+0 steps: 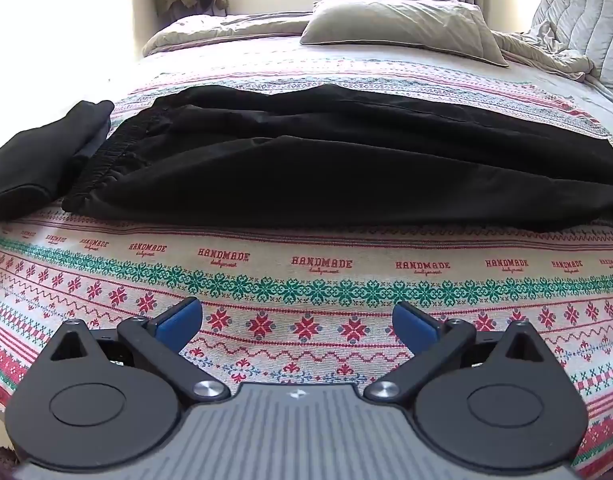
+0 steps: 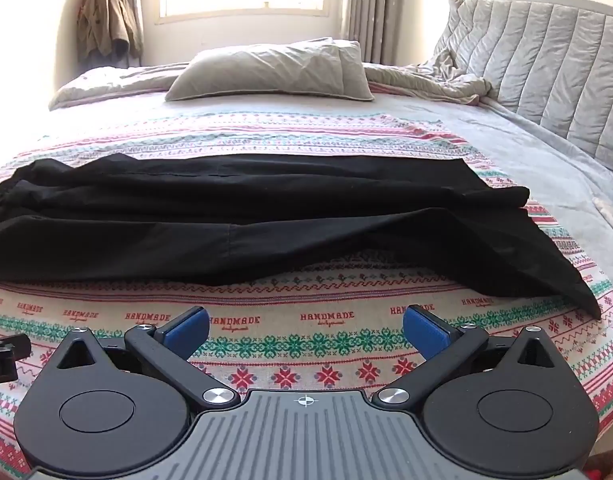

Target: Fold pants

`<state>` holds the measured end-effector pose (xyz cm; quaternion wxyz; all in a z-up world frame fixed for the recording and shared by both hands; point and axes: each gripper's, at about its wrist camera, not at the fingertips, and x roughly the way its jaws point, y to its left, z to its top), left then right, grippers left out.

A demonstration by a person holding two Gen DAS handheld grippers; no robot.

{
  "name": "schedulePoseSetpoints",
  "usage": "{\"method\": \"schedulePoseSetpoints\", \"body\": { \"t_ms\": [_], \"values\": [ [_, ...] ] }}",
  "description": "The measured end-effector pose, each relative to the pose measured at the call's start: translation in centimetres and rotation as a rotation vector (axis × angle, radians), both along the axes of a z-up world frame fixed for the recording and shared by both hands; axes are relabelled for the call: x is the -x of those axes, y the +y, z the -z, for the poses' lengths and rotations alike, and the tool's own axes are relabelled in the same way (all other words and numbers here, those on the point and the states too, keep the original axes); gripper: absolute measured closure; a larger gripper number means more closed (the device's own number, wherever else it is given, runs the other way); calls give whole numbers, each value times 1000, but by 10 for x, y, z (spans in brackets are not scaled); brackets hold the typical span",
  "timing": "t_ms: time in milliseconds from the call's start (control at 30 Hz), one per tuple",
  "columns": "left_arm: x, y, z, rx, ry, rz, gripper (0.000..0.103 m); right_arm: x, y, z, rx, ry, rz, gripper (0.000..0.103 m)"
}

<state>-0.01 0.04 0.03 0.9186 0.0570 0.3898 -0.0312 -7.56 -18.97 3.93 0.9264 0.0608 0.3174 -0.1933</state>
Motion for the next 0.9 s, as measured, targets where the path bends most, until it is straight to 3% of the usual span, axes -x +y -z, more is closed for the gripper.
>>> {"method": "schedulePoseSetpoints", "body": {
  "t_ms": [900],
  "values": [
    [1,-2,2,-10,9,13,0,0,-5,3,-15,2,-1,0]
  ]
}}
